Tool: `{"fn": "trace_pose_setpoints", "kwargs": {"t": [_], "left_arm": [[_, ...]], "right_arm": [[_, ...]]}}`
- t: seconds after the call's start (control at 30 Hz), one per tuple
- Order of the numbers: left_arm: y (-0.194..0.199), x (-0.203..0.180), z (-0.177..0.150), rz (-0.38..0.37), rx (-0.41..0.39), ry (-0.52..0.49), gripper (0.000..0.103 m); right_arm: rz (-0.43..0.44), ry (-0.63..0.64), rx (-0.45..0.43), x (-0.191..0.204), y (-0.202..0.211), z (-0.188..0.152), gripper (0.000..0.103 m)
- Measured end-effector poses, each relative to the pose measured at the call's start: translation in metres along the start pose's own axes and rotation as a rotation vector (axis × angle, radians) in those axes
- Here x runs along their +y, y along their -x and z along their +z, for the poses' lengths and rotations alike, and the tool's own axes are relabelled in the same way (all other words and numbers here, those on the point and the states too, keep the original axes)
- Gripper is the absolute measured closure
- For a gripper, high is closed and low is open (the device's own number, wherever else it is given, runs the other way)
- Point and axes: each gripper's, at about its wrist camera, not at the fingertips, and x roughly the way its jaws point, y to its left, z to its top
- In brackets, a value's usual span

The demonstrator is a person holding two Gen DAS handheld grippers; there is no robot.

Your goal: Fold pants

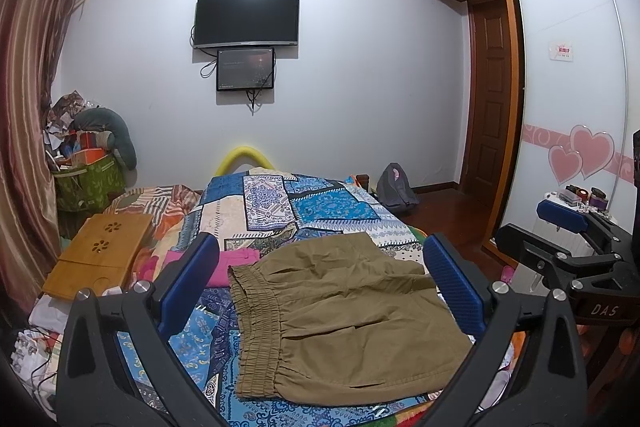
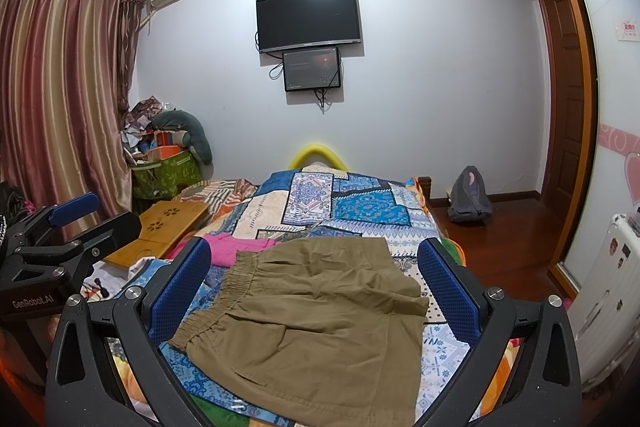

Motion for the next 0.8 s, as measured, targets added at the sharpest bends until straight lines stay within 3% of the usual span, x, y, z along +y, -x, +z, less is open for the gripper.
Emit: {"fn": "trace_pose_setpoints", "kwargs": {"t": [0.53,0.8], "left_arm": [[-0.013,0.002,-0.002,0.002,0.018,0.005,0.0],[-0.057,0.019,-0.005,0.033,0.074,-0.009,0.0]], "right_arm": [[-0.006,-0.002,0.024,-0.003,-0.01,-0.003,0.0],[-0.049,0.008,0.07,-0.027,-0.041,-0.011,0.0]]}}
